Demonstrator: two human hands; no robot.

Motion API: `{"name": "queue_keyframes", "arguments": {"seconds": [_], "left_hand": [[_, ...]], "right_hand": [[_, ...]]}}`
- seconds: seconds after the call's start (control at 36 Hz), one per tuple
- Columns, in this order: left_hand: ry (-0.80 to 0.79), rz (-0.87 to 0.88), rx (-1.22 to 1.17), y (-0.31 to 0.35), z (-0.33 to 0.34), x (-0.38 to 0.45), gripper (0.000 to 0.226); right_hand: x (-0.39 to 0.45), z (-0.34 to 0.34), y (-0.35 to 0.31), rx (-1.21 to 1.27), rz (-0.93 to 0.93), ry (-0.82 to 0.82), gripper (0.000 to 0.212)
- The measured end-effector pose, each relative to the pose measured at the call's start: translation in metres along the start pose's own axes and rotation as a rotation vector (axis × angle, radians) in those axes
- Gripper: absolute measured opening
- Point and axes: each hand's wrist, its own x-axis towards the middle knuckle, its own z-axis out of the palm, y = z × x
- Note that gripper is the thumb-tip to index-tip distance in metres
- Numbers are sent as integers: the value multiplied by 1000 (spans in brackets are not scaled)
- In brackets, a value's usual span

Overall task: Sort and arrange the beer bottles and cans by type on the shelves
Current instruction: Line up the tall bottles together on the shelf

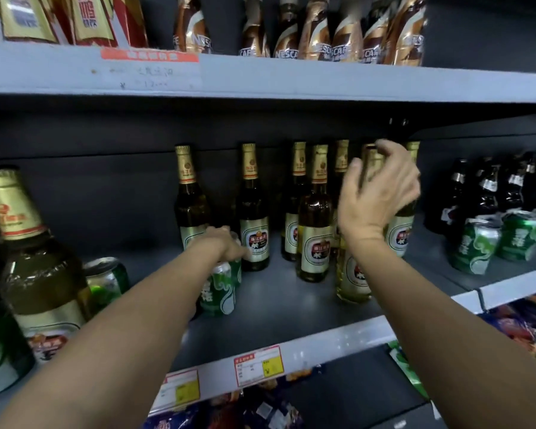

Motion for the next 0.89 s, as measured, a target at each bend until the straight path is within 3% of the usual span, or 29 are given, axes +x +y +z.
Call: {"name": "queue_keyframes", "arguments": {"seconds": [0.08,0.19,0.28,0.42,0.58,0.78,0.89], "left_hand": [[45,-27,47,-1,3,-2,87],[100,-40,84,-4,6,-3,83],[77,-44,97,-7,9,-4,87],[101,-49,25,-12,14,-10,78],[251,-72,-12,-7,26,-14,60],[335,-65,-81,-9,28,-11,42],[252,-52,-64,-9,26,-11,60]], "right_hand": [[-5,-22,31,-126,204,-94,56],[-24,-48,68,-66,425,-602,99],[-30,-52,74,-27,516,-780,109],[-26,-42,73,-185,539,-797,97],[-51,-44,50,-267,412,-588,67],[-77,-26,20,-128,354,-678,68],[-88,-6,-2,-78,358,-766,69]]}}
